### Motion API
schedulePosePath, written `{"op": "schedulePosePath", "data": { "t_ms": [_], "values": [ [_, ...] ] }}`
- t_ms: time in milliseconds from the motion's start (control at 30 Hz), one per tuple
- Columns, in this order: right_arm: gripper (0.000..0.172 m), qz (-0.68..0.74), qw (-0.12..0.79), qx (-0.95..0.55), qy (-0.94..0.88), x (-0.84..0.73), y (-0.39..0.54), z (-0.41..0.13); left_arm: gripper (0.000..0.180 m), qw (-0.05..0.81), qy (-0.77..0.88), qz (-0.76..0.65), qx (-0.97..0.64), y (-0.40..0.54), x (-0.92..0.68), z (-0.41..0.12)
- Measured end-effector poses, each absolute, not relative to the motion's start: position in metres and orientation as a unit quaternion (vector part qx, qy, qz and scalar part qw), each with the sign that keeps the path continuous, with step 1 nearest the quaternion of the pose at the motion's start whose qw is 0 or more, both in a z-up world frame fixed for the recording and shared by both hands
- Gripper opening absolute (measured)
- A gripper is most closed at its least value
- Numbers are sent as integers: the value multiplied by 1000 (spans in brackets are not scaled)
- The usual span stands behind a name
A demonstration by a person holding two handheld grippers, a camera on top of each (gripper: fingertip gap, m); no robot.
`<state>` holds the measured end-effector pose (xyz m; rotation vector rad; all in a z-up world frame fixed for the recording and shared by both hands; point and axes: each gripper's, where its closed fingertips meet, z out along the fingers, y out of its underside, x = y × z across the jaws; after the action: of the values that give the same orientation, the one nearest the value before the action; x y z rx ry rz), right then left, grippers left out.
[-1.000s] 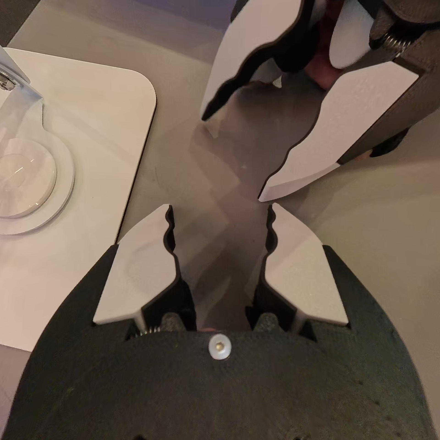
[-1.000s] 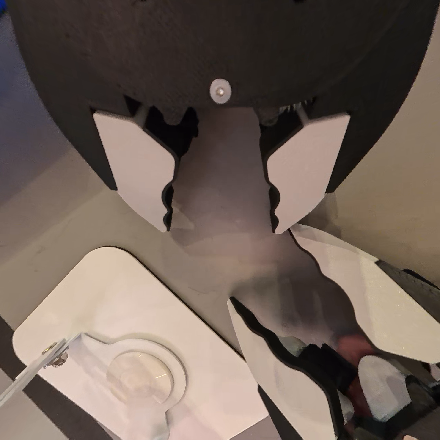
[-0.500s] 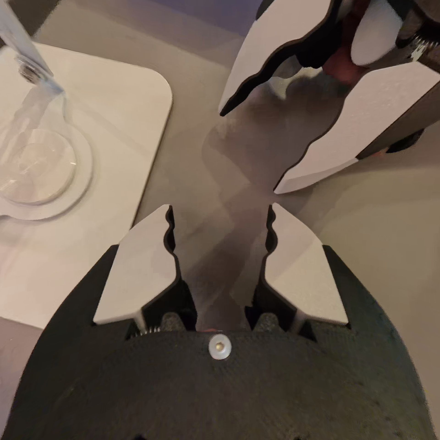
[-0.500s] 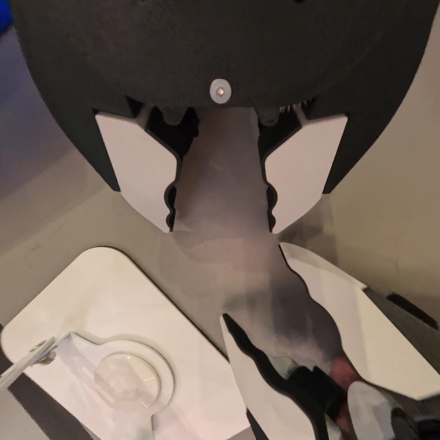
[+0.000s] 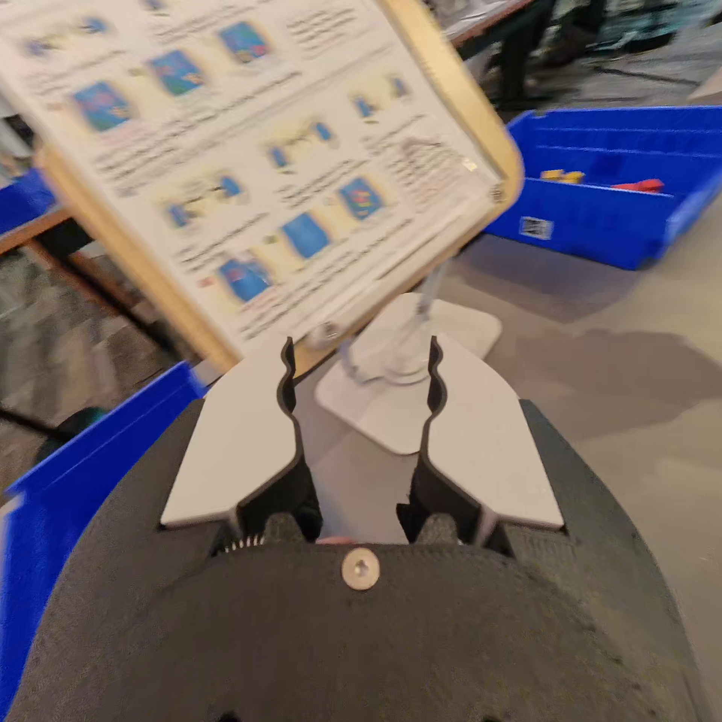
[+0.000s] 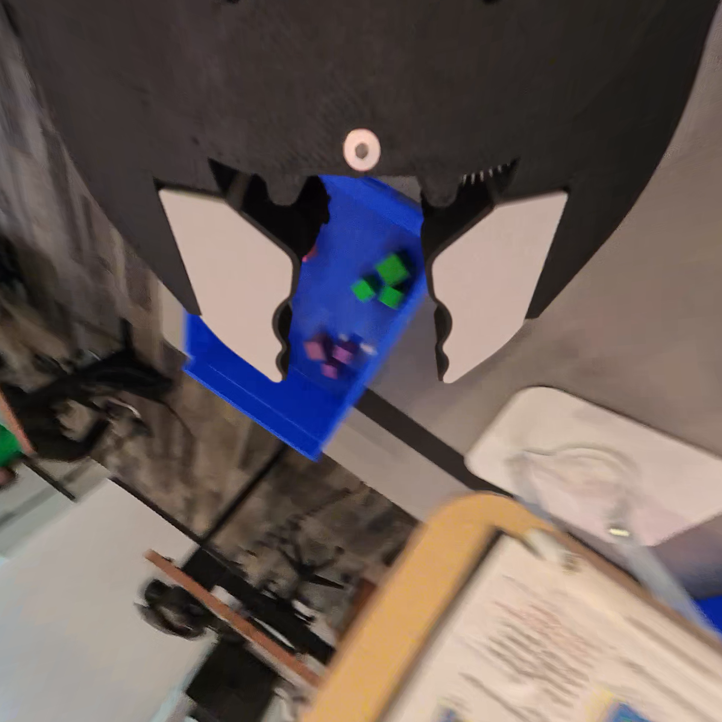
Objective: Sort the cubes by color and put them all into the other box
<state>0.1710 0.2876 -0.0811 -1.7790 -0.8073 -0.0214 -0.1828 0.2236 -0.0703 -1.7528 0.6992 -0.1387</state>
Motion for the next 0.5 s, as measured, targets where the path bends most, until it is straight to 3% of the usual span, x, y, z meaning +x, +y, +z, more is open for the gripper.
{"op": "schedulePosePath", "data": {
  "t_ms": [33,67,167,333,500],
  "values": [
    [74,-36,561,-766,-313,199,295,-80,67,589,279,-38,-757,224,-205,-64],
    [81,-72,559,-777,-281,230,303,-82,67,593,257,-14,-763,224,-229,-59],
    [80,-161,550,-795,-198,317,319,-98,67,595,194,45,-779,224,-305,-58],
    [79,-154,471,-858,-134,387,321,-166,70,550,85,90,-826,218,-418,-96],
    [62,-132,453,-874,-118,398,328,-201,68,490,19,73,-868,213,-481,-154]
  ]
}}
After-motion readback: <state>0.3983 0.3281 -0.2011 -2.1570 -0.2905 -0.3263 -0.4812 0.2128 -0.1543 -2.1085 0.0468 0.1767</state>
